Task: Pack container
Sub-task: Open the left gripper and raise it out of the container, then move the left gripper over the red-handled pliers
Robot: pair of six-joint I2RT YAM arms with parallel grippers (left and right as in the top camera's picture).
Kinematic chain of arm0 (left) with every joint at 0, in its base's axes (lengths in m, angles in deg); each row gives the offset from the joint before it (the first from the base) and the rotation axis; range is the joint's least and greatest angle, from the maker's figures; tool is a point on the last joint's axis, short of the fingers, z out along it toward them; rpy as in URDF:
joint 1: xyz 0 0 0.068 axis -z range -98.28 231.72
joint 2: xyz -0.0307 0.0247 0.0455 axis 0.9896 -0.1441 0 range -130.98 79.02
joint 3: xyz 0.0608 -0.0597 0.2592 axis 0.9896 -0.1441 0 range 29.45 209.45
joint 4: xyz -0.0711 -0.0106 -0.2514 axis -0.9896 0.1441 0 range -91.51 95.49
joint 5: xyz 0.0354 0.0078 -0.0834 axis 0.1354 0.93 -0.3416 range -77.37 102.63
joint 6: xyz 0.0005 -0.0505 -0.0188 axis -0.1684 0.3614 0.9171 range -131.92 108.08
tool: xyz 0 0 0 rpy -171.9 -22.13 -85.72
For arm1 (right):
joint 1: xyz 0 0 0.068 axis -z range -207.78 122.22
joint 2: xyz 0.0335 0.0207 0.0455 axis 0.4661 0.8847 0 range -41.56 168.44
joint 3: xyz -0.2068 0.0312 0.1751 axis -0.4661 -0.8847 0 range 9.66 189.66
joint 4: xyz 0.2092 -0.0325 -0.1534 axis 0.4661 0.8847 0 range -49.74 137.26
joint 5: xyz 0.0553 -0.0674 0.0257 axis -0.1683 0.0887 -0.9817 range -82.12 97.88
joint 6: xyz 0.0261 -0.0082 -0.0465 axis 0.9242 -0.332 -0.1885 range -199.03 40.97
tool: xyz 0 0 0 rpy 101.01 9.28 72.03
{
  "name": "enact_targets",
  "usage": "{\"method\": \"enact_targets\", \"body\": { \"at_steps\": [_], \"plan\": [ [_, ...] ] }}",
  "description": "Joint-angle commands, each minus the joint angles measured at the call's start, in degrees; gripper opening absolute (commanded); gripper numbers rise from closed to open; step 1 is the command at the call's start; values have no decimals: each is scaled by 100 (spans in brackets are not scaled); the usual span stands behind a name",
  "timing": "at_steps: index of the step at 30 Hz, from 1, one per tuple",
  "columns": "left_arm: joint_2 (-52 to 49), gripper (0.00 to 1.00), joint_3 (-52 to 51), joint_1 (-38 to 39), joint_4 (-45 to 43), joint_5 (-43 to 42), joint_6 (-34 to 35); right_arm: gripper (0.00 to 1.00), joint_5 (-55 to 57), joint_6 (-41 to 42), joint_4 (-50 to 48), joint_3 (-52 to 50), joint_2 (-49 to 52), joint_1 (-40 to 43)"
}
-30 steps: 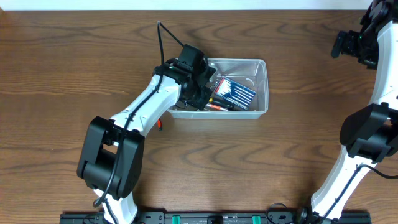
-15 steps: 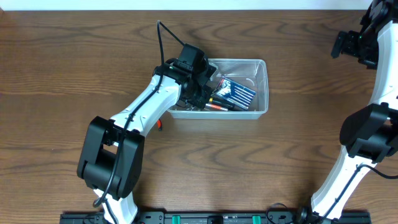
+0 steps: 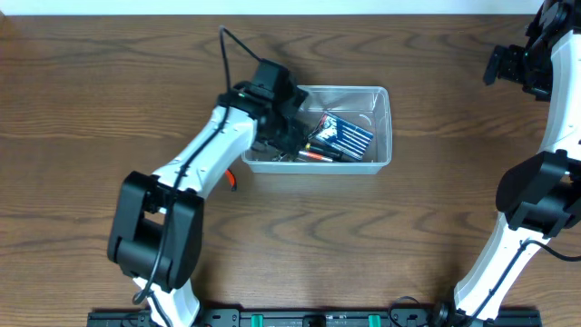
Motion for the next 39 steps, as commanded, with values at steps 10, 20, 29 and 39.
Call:
{"method": "enact_targets", "body": {
  "at_steps": [10, 20, 29, 39],
  "plan": [
    [1613, 94, 728, -1449, 205, 15, 256, 99, 46, 59, 2, -4, -28, 22],
    [2328, 98, 728, -2518, 2052, 1019, 601, 99, 46, 59, 2, -4, -28, 20],
    [2225, 98, 286, -2852, 3047, 1368, 833, 99, 46, 59, 2, -4, -28, 20],
    [2197, 98, -1486, -2959, 1521, 1349, 595, 99, 46, 59, 2, -4, -28, 24]
  ]
}}
